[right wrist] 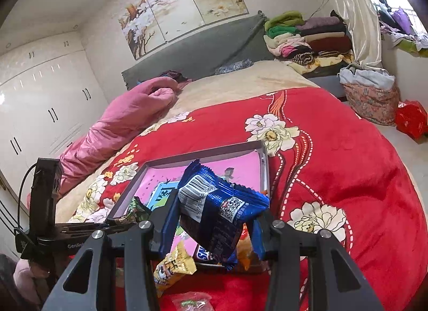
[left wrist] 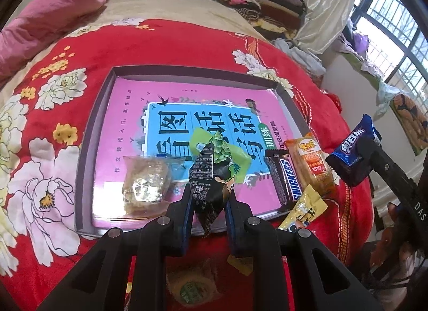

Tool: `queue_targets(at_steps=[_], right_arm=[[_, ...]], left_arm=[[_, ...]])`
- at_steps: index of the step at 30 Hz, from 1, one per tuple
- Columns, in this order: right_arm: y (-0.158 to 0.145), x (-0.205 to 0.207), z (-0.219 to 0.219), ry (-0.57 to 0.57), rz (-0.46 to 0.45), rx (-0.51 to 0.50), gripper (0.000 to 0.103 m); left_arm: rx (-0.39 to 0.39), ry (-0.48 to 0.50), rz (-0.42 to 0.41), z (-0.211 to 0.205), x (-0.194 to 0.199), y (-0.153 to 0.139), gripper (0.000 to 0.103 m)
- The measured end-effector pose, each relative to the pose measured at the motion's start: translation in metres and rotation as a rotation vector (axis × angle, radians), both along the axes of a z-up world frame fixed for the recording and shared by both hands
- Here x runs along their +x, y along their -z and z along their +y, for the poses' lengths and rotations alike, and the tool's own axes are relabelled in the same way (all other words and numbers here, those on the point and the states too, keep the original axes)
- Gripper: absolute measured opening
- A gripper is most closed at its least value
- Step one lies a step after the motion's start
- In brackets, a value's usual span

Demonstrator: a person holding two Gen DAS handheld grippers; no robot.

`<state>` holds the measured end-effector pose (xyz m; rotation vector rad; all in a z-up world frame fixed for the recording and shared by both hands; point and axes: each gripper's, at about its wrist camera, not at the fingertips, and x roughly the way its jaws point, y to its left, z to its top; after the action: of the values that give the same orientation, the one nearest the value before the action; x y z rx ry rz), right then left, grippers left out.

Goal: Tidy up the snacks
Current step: 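Lower the blue pack into the tray and open the right tool while the left tool lowers the dark bag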

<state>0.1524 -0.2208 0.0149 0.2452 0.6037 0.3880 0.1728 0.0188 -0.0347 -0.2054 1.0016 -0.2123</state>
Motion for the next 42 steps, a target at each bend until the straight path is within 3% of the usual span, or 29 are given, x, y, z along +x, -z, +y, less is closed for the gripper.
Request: queue_targets(at_steps=[24,42], right_arm=[[0.023,0.031,0.007,0.005,0.089,-0.036,0.046],[0.038,0.038,0.036,-0.093,0.117,-0.077,0.046]], left_arm=[[-0.046,0.03,0.012,-0.011,0.008,0.005,0.022],[-0.07,-0.007,0.023,0.006,0.017,0.014,0.022]])
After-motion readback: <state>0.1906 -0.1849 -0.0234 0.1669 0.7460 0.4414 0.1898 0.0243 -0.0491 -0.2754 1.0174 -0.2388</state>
